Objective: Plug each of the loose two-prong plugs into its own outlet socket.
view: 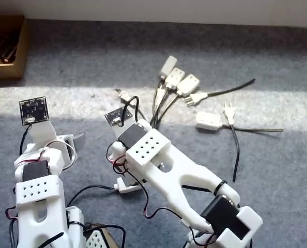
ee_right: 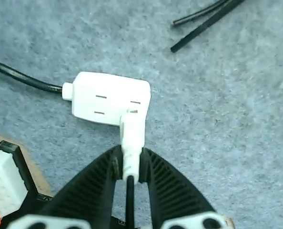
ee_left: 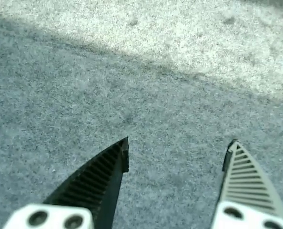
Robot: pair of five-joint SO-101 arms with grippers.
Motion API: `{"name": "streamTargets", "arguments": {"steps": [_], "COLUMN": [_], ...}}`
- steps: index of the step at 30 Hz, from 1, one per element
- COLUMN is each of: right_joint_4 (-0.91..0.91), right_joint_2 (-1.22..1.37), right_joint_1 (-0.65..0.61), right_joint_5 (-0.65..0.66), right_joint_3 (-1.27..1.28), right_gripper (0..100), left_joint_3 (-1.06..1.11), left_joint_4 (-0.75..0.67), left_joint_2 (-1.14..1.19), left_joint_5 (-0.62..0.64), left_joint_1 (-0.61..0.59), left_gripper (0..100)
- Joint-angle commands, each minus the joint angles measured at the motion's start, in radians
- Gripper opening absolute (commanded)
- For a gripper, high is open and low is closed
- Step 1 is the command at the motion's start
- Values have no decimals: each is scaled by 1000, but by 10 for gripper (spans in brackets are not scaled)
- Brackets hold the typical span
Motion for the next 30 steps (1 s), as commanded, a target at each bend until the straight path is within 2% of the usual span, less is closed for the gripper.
{"name": "streamTargets", "arguments": {"steps": [1,16,22,30], "right_joint_4": [-15,-73,-73,-142], "right_joint_2": [-4,-4,1,196], "right_joint_1": [15,18,77,54], "right_joint_5": [-6,-8,-2,0], "right_joint_3": [2,10,21,65], "right_gripper": [5,5,5,5], "left_joint_3": [-4,-4,-4,-4], "left_joint_4": [-18,-15,-15,-15], "left_joint_2": [-13,-13,-13,-13], "left_joint_5": [5,5,5,5], "left_joint_1": [-1,-1,-1,-1], "left_gripper": [323,323,323,323]}}
